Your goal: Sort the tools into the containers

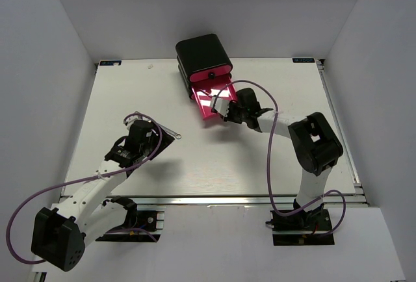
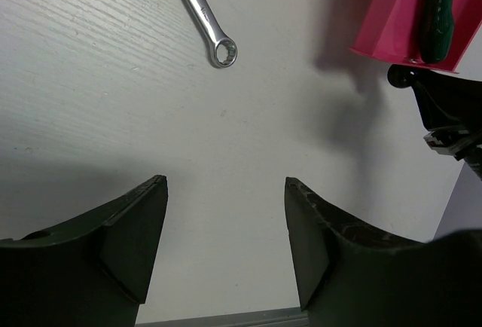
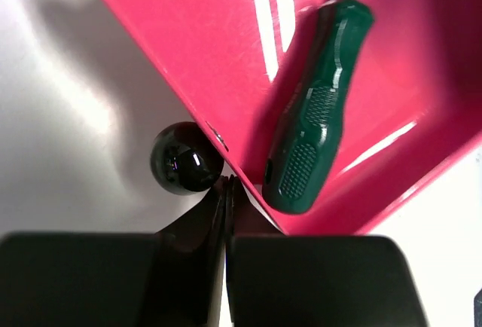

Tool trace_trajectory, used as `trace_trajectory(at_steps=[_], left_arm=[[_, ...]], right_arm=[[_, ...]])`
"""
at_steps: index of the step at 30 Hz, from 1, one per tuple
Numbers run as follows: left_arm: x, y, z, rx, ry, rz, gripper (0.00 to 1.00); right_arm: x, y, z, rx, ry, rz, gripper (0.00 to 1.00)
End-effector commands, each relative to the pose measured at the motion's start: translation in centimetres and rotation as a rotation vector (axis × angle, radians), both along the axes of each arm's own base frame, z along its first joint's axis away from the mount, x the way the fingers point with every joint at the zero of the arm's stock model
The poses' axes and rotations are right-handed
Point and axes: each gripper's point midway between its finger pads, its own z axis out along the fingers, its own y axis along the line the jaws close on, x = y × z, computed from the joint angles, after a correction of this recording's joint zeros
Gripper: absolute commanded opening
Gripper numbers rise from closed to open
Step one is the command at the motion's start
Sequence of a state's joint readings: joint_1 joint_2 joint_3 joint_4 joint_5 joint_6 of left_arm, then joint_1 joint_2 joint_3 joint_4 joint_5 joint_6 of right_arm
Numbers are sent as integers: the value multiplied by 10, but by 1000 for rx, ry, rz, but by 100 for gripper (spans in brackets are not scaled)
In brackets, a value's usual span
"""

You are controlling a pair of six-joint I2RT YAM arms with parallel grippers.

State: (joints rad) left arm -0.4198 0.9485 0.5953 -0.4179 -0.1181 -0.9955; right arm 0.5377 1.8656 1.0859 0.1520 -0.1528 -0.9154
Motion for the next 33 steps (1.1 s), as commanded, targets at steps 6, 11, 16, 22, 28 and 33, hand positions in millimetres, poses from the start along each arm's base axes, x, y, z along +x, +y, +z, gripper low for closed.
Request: trace_trajectory(at_steps=[6,11,16,22,28,33], left_arm=[[2,1,0,-1,-7,0,73],[1,1,1,-1,-7,0,73],[0,2,2,-2,-11,3,73],[-1,3,2,-3,-18,8,73],[0,2,2,-6,-17,2,73],[0,1,0,-8,-12,-3,73]], right_arm=[[61,29,94,234,-225,-116,0],[70,36,107,284,-215,-141,0],[72,38,114,315,-161,-160,1],[41,18,129,432,-28,-117,65],[-11,15,84,486,508,-176,24],[-41,8,61,572,707,-357,29]])
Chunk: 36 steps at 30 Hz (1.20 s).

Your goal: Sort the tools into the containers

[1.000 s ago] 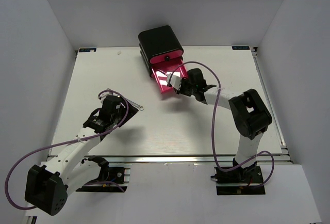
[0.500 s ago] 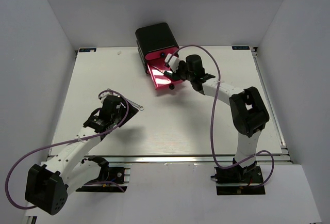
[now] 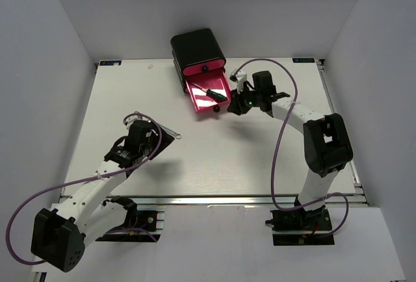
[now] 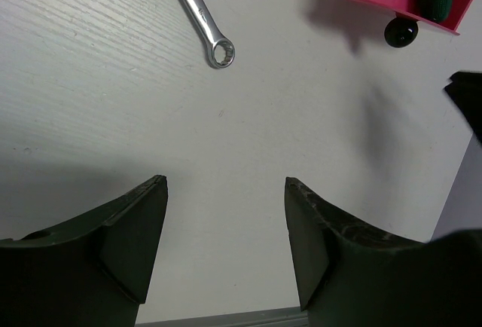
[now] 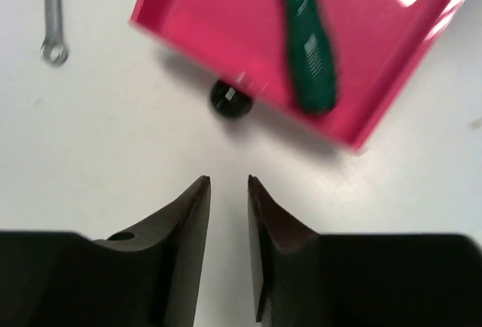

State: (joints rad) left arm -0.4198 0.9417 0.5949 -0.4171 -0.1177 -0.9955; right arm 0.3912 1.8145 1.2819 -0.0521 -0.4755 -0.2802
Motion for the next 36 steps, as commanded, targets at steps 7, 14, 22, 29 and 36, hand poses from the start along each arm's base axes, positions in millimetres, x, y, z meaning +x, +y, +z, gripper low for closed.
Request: trace_trajectory(at_steps=[7,14,22,29,36], left_arm=[[0,0,-3,-8,0,-4,73],[-2,1,-3,-5,5,2,73],[0,-2,-7,-7,10,-9,73],[3,-3,-6,0,17,-17,73],[-1,1,-7,5,14,-6,73]], right_arm=[[-48,14,-10,224,422,-198,54],[-53,29,25,222,210,125,55],[-45,17,31,-207,-690,751,77],[-7,23,11,-353,-783,891,68],[15,29,-4,-398,-739,953,59]])
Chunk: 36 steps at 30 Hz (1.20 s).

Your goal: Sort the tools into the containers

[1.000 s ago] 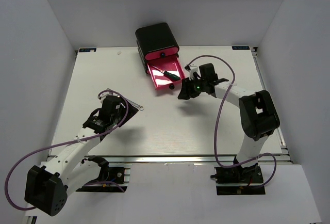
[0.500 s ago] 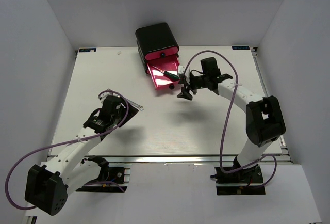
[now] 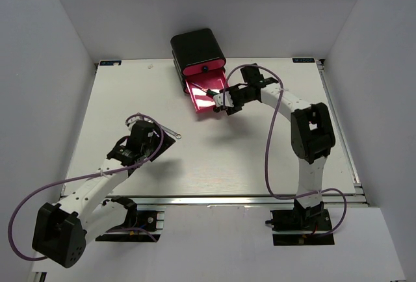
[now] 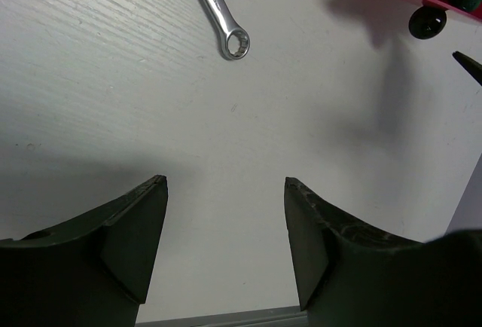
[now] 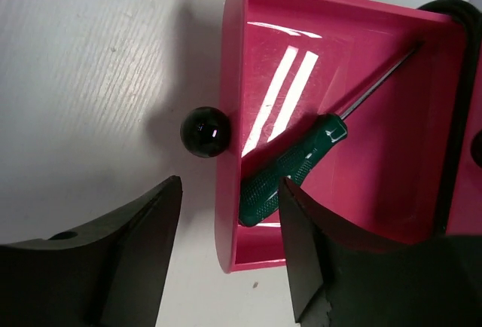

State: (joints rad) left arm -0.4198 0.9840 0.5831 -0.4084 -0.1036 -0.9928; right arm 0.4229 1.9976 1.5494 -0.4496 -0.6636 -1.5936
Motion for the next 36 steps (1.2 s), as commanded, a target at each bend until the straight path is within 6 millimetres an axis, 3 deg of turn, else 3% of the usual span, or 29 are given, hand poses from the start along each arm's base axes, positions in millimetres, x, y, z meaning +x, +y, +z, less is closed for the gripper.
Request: trace_trajectory(at_steps=[1,10,20,26,32,36], left_arm=[[1,3,8,-7,-34,8,73],[4,1,6,-2,-27,1,73],[3,2,6,1,-24,2,73],[1,3,5,3,-23,6,73],[3,1,4,0,-18,1,73],[4,1,4,-1,-20,-1,73]], right_arm=[[3,1,8,-45,-31,65,58],[5,1,-13,-109,-10,88,39],[20,3,-28,-151,19,69,27],[25,5,-13,-144,2,63,20],[42,13,23,-114,-53,45,15],[53,19,35,-95,-77,36,14]])
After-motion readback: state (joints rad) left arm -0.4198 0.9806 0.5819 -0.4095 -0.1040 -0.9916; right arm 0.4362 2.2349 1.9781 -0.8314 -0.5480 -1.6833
